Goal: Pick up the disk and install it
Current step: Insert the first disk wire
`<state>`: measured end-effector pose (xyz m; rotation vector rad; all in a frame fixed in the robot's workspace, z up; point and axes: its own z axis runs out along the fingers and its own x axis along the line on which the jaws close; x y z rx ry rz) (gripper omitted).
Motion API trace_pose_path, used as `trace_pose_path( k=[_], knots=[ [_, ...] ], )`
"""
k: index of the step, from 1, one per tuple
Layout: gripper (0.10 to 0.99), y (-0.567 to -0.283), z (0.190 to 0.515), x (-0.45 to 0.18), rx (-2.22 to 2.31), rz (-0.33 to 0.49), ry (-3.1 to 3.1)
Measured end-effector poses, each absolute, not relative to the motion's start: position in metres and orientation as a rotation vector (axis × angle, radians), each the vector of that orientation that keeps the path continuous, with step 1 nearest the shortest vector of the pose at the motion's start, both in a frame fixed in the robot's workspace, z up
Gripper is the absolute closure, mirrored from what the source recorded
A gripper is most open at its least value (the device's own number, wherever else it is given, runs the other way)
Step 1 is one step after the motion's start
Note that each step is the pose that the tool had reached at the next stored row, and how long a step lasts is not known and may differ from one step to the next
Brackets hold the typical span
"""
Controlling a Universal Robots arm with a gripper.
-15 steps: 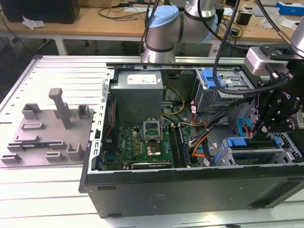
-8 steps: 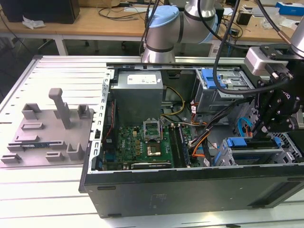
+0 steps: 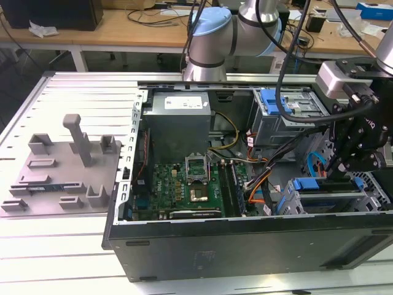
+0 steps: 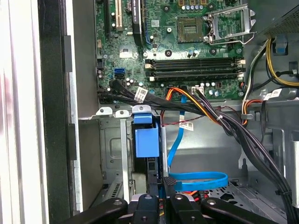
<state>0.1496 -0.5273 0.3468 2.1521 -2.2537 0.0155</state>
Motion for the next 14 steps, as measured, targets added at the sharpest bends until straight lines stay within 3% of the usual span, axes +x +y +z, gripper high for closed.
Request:
trace_pose_path(
  k=[14],
  knots=[
    [0.925, -0.5284, 0.34, 0.1496, 2.149, 0.015, -2.257]
  ],
)
